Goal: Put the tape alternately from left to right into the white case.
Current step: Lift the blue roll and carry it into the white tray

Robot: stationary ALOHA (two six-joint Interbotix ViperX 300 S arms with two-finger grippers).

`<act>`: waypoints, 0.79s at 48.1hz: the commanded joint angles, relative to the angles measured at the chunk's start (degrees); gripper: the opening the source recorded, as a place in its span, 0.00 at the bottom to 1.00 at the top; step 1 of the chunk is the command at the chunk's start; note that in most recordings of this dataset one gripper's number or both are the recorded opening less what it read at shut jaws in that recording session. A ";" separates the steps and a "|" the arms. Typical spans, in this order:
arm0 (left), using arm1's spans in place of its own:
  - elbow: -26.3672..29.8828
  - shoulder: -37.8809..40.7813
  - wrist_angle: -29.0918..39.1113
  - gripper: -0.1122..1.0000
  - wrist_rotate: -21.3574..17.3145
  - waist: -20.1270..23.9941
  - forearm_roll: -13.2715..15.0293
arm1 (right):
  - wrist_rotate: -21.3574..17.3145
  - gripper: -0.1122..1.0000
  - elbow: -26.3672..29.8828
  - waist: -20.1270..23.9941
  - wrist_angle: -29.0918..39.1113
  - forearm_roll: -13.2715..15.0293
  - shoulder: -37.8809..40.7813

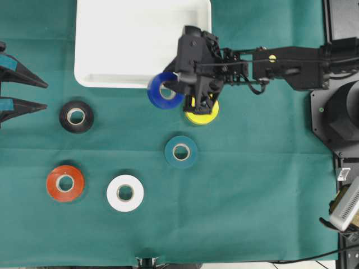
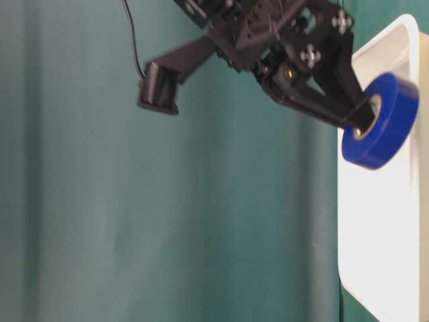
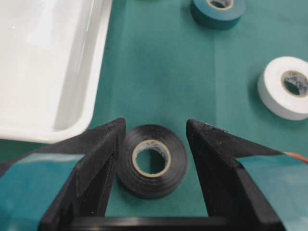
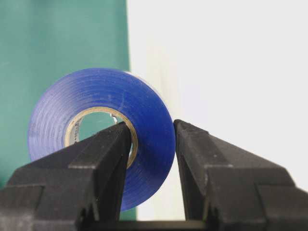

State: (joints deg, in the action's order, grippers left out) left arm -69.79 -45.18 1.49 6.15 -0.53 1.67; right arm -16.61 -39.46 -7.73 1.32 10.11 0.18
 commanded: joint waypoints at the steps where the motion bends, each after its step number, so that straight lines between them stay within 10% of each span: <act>1: 0.62 0.09 -0.53 0.62 -0.09 0.18 -0.09 | -0.09 0.12 2.37 -1.49 -0.53 0.09 0.35; 38: 0.62 0.18 -0.53 0.62 -0.18 0.18 -0.18 | 0.00 0.12 9.58 -8.17 -0.26 4.39 7.91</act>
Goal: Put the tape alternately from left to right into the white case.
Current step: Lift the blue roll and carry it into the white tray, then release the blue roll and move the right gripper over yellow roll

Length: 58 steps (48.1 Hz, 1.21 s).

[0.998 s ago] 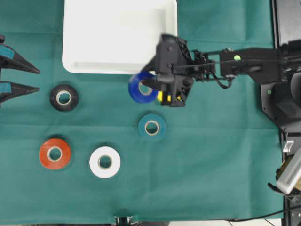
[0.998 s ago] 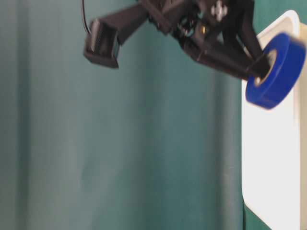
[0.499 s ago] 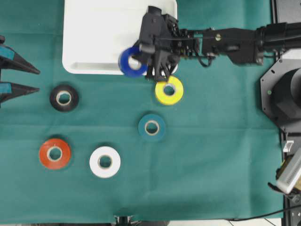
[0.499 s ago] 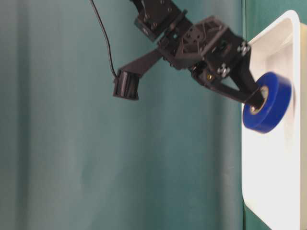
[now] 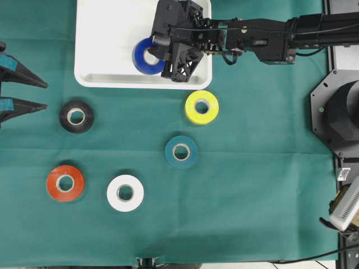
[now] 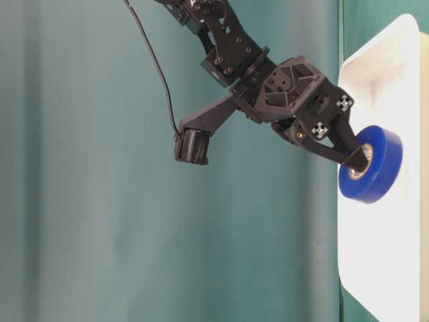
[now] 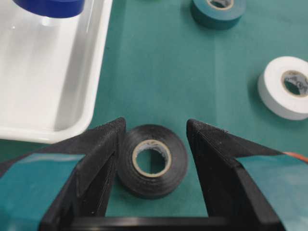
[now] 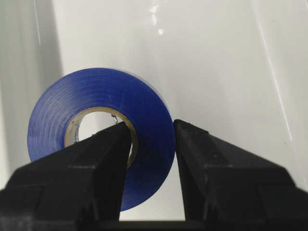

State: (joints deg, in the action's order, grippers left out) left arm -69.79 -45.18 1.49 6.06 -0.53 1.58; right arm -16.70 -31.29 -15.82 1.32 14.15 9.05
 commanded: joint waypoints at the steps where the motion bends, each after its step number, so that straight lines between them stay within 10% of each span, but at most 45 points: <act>1: 0.62 0.18 -0.53 0.62 -0.09 0.09 0.00 | 0.00 0.12 1.41 -0.09 -0.26 0.44 -0.97; 24: 0.62 0.18 -0.53 0.62 -0.09 0.18 0.00 | 0.09 0.13 1.41 -0.09 0.35 0.62 -0.97; 38: 0.62 0.18 -0.53 0.62 -0.09 0.18 0.00 | 0.00 0.75 1.41 -0.09 0.35 0.62 -0.97; 58: 0.62 0.18 -0.53 0.62 -0.09 0.09 -0.09 | -0.09 0.74 1.41 0.09 0.35 0.62 -1.23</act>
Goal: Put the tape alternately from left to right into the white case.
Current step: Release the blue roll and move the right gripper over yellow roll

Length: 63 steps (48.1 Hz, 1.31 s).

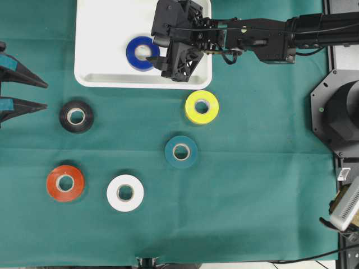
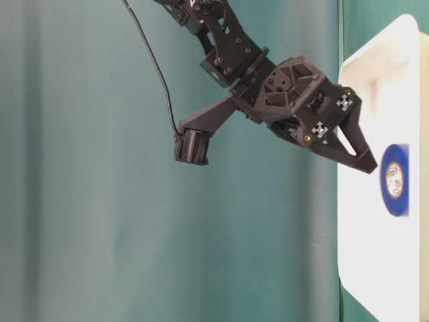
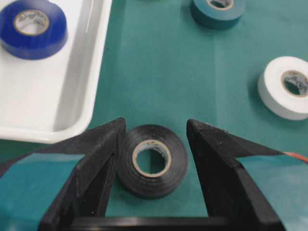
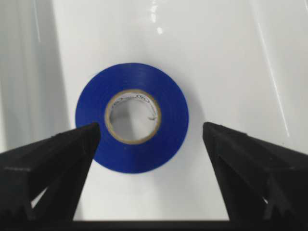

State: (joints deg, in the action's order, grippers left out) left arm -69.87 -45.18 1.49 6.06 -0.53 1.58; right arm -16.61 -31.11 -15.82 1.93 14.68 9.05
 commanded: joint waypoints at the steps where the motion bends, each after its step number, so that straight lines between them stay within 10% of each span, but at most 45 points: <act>1: 0.70 0.18 -0.53 0.62 -0.09 0.09 -0.09 | -0.18 0.74 1.23 0.18 -0.26 0.09 -1.32; 63: 0.70 0.18 -0.53 0.62 -0.09 0.09 -0.09 | -0.35 0.74 -14.85 17.31 -0.26 0.09 -20.74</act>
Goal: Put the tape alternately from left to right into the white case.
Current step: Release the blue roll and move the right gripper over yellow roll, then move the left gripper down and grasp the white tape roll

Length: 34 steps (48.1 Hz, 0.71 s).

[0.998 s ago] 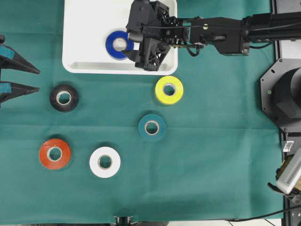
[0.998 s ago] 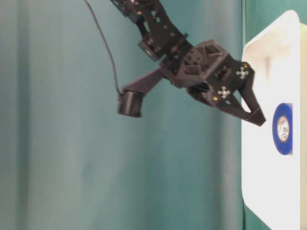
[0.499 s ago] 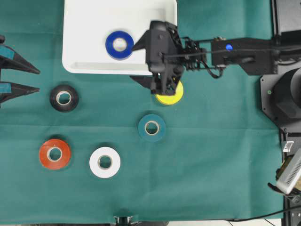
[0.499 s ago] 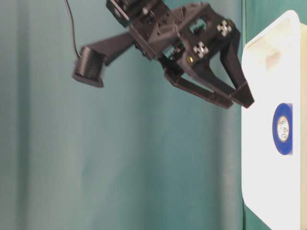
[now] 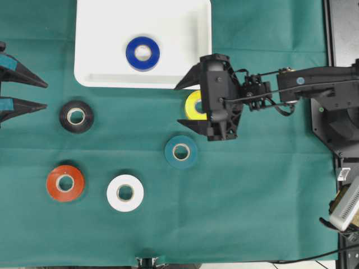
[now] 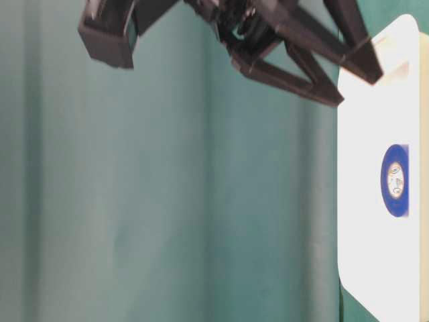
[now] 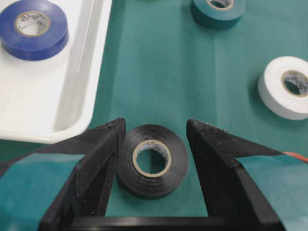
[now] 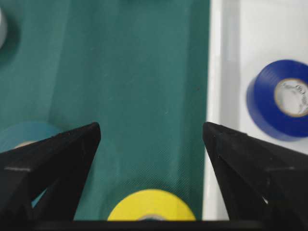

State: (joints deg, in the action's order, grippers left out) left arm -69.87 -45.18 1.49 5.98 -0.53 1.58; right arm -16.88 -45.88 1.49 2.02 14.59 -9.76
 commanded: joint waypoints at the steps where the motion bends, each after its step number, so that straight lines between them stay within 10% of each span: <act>1: 0.70 0.09 -0.53 0.62 0.00 0.09 -0.09 | -0.18 0.74 -0.26 0.00 -0.53 0.18 -2.11; 34: 0.70 1.32 -1.32 0.62 0.35 -1.85 -0.09 | -0.09 0.74 -0.70 0.00 -0.62 0.18 -2.02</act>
State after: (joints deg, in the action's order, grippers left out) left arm -69.87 -44.56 1.23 6.15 -1.93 1.58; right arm -16.96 -47.29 1.32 1.85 14.68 -10.99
